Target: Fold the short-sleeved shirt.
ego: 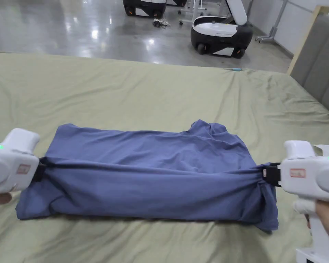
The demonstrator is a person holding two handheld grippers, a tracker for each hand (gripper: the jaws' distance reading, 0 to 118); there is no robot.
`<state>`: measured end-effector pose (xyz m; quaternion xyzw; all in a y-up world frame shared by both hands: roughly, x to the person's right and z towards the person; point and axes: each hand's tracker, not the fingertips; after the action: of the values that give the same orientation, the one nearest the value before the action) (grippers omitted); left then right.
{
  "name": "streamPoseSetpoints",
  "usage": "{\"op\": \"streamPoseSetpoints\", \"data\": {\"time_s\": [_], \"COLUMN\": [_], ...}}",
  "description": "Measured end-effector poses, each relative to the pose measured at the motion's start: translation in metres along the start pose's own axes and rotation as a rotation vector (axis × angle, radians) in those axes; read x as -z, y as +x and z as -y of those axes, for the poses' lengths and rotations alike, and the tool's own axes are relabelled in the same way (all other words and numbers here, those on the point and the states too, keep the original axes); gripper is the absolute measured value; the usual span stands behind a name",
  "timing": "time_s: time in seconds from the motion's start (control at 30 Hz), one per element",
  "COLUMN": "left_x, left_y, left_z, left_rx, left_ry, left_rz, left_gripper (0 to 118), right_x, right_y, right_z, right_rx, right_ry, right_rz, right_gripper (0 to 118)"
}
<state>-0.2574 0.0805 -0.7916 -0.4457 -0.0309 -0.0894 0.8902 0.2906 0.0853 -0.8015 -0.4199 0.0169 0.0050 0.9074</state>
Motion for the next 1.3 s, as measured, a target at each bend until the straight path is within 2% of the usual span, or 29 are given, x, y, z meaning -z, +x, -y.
{"op": "streamPoseSetpoints", "data": {"time_s": [0.13, 0.2, 0.23, 0.27, 0.3, 0.33, 0.37, 0.47, 0.5, 0.57, 0.6, 0.63, 0.67, 0.7, 0.73, 0.77, 0.8, 0.83, 0.87, 0.93, 0.97, 1.03, 1.1, 1.23, 1.3], "left_x": [0.062, 0.066, 0.06, 0.05, 0.035, 0.019, -0.002, -0.061, -0.076, -0.097, -0.105, -0.109, -0.112, -0.109, -0.105, -0.106, -0.104, -0.097, -0.093, -0.079, -0.06, -0.038, -0.004, 0.028, 0.033], "left_y": [-0.01, -0.01, -0.009, -0.008, -0.006, -0.003, 0.002, 0.022, 0.03, 0.038, 0.045, 0.048, 0.05, 0.047, 0.049, 0.041, 0.03, 0.024, 0.017, -0.003, -0.003, -0.017, -0.015, -0.008, -0.007], "left_z": [-0.008, -0.003, 0.0, 0.004, 0.009, 0.016, 0.027, 0.073, 0.092, 0.125, 0.14, 0.15, 0.161, 0.165, 0.169, 0.171, 0.172, 0.169, 0.165, 0.152, 0.147, 0.132, 0.119, 0.102, 0.092], "left_rx": [-0.107, -0.104, -0.09, -0.067, -0.053, -0.041, -0.017, -0.018, -0.023, -0.003, -0.011, -0.012, -0.019, -0.014, -0.018, -0.028, -0.034, -0.053, -0.052, -0.036, -0.039, -0.038, 0.024, 0.059, 0.053], "left_ry": [-0.133, -0.124, -0.106, -0.052, 0.017, 0.099, 0.215, 0.509, 0.585, 0.634, 0.62, 0.574, 0.51, 0.431, 0.382, 0.361, 0.331, 0.305, 0.303, 0.264, 0.25, 0.192, 0.033, 0.041, 0.025], "left_rz": [0.059, 0.066, 0.063, 0.064, 0.031, 0.014, -0.015, -0.126, -0.138, -0.152, -0.182, -0.175, -0.148, -0.099, -0.123, -0.138, -0.078, -0.059, -0.087, -0.097, -0.095, -0.086, -0.059, -0.073, -0.038], "left_gripper": [4, 4, 6, 19, 46, 79, 92, 93, 93, 93, 92, 84, 55, 11, 4, 4, 4, 4, 4, 9, 27, 83, 90, 91, 86], "right_x": [0.054, 0.062, 0.057, 0.051, 0.04, 0.024, 0.005, -0.045, -0.06, -0.085, -0.098, -0.105, -0.11, -0.113, -0.113, -0.114, -0.115, -0.117, -0.117, -0.118, -0.118, -0.119, -0.12, -0.114, -0.107], "right_y": [0.001, 0.011, 0.013, 0.014, 0.012, 0.016, 0.015, 0.012, 0.006, -0.008, -0.012, -0.017, -0.021, -0.024, -0.026, -0.03, -0.031, -0.028, -0.027, -0.03, -0.029, -0.029, -0.029, -0.025, -0.02], "right_z": [-0.004, 0.003, 0.006, 0.009, 0.013, 0.022, 0.028, 0.057, 0.069, 0.096, 0.113, 0.127, 0.14, 0.149, 0.159, 0.167, 0.173, 0.177, 0.179, 0.182, 0.181, 0.181, 0.18, 0.176, 0.173], "right_rx": [0.06, 0.079, 0.073, 0.048, 0.017, 0.003, 0.005, 0.032, 0.022, -0.023, -0.043, -0.051, -0.046, -0.039, -0.032, -0.032, -0.029, -0.007, 0.011, -0.001, -0.003, -0.001, -0.006, -0.012, -0.012], "right_ry": [-0.113, -0.1, -0.06, -0.012, 0.034, 0.056, 0.11, 0.256, 0.307, 0.405, 0.448, 0.471, 0.459, 0.449, 0.433, 0.421, 0.424, 0.414, 0.406, 0.406, 0.401, 0.394, 0.386, 0.363, 0.331], "right_rz": [0.009, -0.014, -0.069, -0.1, -0.106, -0.11, -0.128, -0.203, -0.194, -0.151, -0.145, -0.142, -0.158, -0.163, -0.139, -0.07, -0.076, -0.132, -0.145, -0.116, -0.115, -0.118, -0.113, -0.091, -0.077], "right_gripper": [5, 5, 9, 29, 69, 113, 118, 116, 116, 114, 109, 90, 60, 23, 2, 2, 2, 2, 2, 2, 2, 2, 2, 2, 2]}}
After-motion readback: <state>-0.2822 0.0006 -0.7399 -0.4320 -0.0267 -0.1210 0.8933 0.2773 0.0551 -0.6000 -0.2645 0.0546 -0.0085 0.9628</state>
